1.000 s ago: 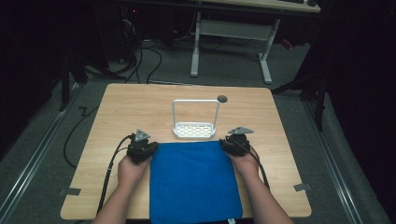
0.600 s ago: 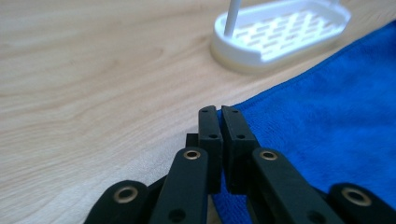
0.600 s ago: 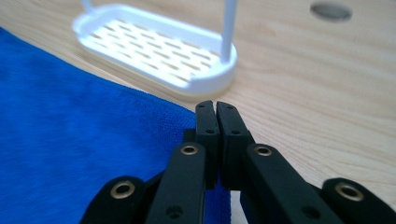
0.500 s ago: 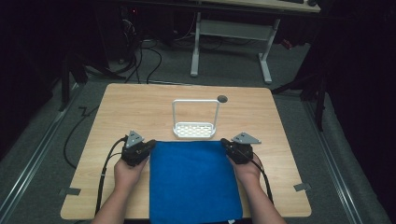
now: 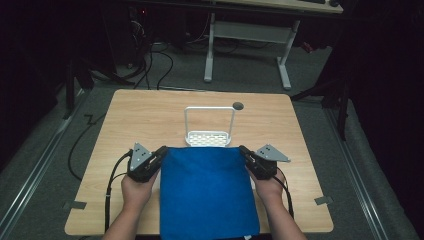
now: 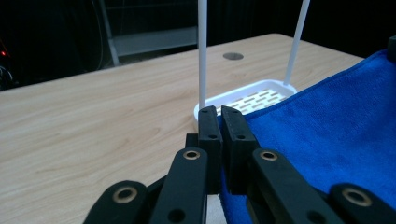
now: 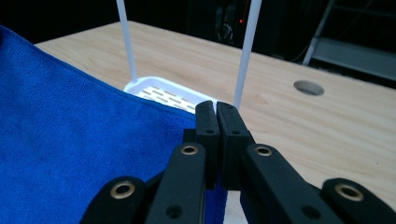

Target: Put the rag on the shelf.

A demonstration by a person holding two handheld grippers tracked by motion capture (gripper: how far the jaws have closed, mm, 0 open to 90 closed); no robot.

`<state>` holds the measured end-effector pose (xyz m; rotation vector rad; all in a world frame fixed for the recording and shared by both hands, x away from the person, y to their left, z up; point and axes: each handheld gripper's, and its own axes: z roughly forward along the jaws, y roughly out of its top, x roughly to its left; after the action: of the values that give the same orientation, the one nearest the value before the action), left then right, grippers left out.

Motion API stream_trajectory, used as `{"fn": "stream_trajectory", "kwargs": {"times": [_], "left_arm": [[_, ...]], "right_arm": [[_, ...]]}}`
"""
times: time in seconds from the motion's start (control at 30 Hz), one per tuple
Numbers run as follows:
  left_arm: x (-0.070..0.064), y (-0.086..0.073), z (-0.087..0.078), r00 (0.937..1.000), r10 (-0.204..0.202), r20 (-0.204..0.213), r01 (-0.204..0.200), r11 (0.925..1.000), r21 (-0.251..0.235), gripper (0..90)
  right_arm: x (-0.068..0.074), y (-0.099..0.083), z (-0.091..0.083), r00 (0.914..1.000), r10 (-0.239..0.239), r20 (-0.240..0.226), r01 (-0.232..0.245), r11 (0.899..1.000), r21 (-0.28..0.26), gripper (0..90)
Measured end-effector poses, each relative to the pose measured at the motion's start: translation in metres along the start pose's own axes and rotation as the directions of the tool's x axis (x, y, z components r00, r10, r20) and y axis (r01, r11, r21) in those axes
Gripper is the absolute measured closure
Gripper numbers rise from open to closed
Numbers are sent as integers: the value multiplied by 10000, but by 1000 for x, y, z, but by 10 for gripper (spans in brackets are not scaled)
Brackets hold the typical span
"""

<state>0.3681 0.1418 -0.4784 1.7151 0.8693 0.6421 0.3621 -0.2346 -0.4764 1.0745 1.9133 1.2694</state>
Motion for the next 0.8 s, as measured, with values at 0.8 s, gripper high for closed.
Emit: {"fn": "stream_trajectory", "kwargs": {"times": [0.8], "left_arm": [[-17,41,-40,9991,413,134,-379,9801,-1947,875]], "right_arm": [[13,40,-50,9993,-329,163,356,9761,-2142,888]]}}
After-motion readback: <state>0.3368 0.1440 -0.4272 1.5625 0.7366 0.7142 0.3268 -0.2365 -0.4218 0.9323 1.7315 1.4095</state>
